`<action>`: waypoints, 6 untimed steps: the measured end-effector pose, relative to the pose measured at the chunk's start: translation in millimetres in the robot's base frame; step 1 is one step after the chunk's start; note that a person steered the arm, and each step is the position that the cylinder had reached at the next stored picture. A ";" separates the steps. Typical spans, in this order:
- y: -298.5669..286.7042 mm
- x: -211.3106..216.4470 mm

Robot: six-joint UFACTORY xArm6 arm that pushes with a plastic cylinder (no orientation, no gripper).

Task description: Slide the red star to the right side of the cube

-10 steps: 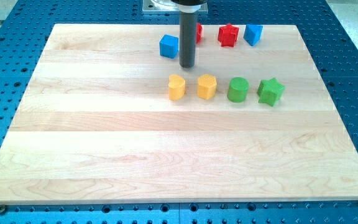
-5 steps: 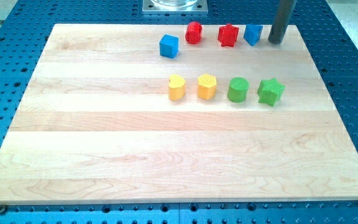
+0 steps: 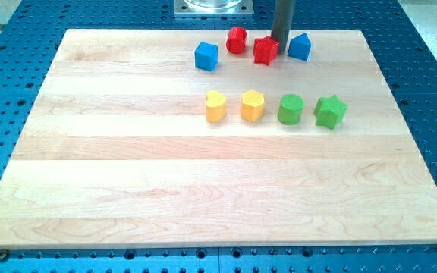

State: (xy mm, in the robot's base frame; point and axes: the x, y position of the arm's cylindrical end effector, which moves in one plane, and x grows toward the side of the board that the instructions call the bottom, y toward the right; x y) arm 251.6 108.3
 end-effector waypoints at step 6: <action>-46.6 61.5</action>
State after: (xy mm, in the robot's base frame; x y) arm 313.1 61.8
